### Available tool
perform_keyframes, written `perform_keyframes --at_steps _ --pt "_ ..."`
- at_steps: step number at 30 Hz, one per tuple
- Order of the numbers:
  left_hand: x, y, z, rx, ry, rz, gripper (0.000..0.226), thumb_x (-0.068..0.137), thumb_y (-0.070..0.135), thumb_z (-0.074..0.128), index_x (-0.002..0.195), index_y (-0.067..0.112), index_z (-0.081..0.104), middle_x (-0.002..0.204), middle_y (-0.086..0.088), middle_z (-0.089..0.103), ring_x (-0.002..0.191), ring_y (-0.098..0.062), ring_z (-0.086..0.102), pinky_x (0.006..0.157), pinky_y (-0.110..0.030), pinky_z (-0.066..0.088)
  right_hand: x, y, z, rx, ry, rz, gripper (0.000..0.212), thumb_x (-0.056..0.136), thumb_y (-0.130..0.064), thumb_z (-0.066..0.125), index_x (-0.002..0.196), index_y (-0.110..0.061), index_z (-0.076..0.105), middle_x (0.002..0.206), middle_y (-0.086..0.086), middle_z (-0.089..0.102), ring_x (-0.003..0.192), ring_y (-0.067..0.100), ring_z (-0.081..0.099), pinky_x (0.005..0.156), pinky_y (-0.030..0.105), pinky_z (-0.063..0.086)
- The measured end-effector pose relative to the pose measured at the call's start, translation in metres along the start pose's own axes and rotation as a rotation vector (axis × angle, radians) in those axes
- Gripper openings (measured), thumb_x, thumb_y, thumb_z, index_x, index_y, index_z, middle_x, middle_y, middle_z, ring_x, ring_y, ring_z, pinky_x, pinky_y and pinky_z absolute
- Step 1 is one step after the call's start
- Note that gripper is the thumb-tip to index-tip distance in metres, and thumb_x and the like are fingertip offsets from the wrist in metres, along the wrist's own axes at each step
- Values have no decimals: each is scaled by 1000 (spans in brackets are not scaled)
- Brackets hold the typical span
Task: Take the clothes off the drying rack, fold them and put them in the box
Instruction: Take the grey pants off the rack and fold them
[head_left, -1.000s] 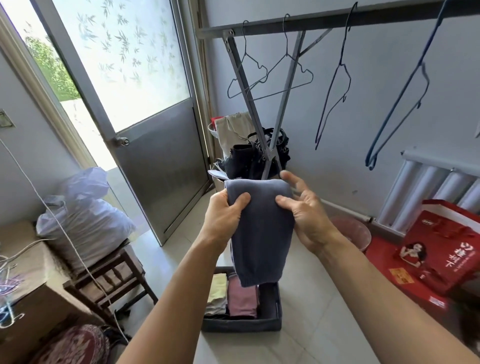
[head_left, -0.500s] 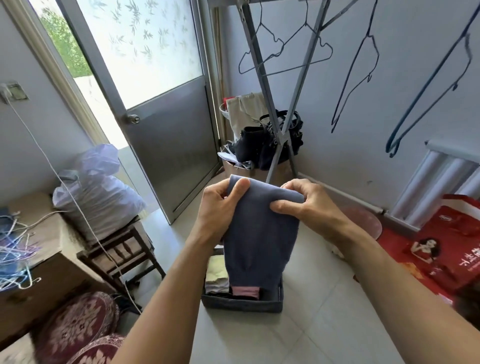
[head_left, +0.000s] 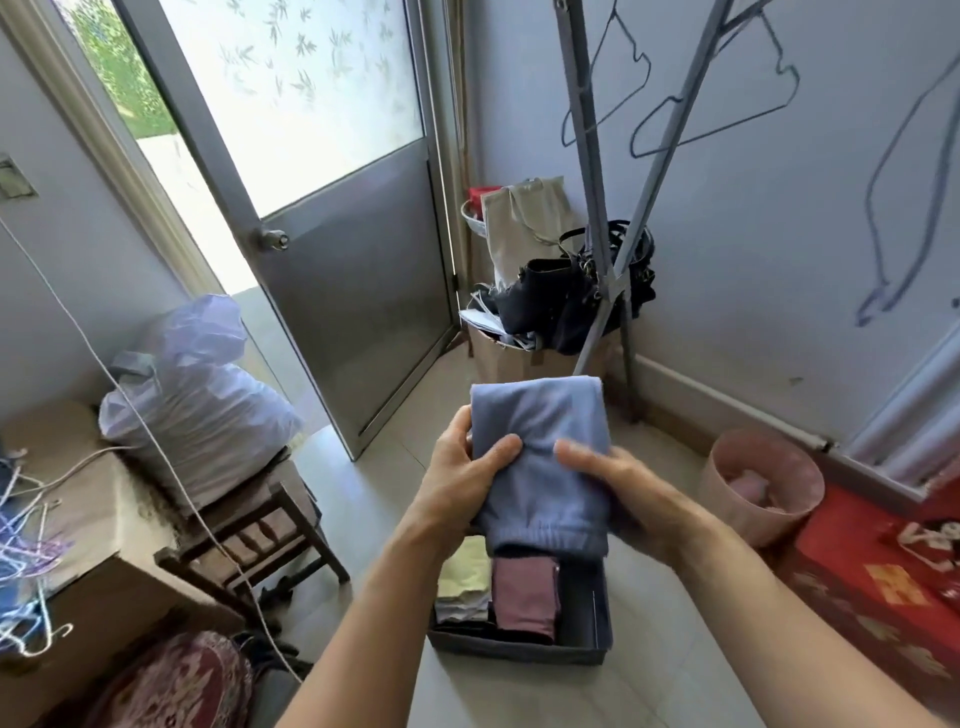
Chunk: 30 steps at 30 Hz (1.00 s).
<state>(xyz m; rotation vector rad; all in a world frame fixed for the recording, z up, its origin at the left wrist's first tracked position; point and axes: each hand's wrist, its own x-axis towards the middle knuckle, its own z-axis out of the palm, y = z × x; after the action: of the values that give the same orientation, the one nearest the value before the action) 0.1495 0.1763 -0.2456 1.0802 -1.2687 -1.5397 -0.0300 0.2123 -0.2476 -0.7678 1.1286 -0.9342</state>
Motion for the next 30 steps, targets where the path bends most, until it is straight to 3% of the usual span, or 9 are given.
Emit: perform_keyframes --at_steps 4,9,12,16,19,21,25,28,30 --pt "46 -10 -40 -33 138 -30 27 96 16 61 121 17 51 109 -8 69 93 -21 73 78 -38 60 52 5 27 281 87 -1 45 82 0 64 123 14 53 113 31 64 92 36 66 82 42 57" --pt "98 -25 -89 66 198 -148 50 93 28 66 134 20 40 111 -5 65 90 -16 72 81 -35 59 115 -2 55 295 202 -58 31 85 5 60 116 7 58 108 28 66 88 32 67 74 38 59" --pt "124 -32 -112 383 237 -177 59 91 39 67 140 21 40 121 -4 58 105 -17 60 94 -35 51 147 -8 64 -13 359 -175 23 83 3 65 102 -8 62 98 14 69 80 22 68 64 30 55" --pt "140 -39 -109 -63 -40 -387 57 77 57 66 118 17 63 101 -2 73 89 -16 70 71 -34 57 188 15 88 -776 349 -286 36 73 -25 72 101 -27 50 98 -5 57 86 12 60 68 30 53" --pt "159 -77 -117 -229 208 -454 35 80 37 77 103 11 70 86 -7 76 81 -21 73 68 -33 58 207 52 100 -1067 146 -311 48 70 -44 65 113 -29 50 105 -10 47 98 11 54 80 35 51" --pt "170 -105 -130 -265 338 -501 21 84 20 75 100 7 69 85 -11 74 80 -25 72 75 -37 59 218 71 92 -891 76 -274 37 74 -43 66 109 -31 62 104 -16 56 96 6 58 83 30 51" --pt "178 -150 -151 -318 282 -549 20 76 0 68 96 2 68 91 -19 71 84 -29 69 82 -41 55 254 99 49 -553 527 -220 15 82 -28 77 92 -26 67 96 -7 66 87 13 63 74 23 46" --pt "183 -176 -160 -345 127 -626 37 63 8 63 100 1 66 95 -21 66 89 -33 64 85 -42 51 285 115 28 -208 304 130 58 73 -41 77 117 -8 60 112 6 69 97 18 68 81 27 52" --pt "190 -198 -164 -352 68 -687 38 63 12 63 99 1 67 95 -21 67 89 -32 65 80 -37 52 298 133 21 82 156 283 42 80 -31 73 109 -1 67 103 16 74 94 26 72 80 35 57"
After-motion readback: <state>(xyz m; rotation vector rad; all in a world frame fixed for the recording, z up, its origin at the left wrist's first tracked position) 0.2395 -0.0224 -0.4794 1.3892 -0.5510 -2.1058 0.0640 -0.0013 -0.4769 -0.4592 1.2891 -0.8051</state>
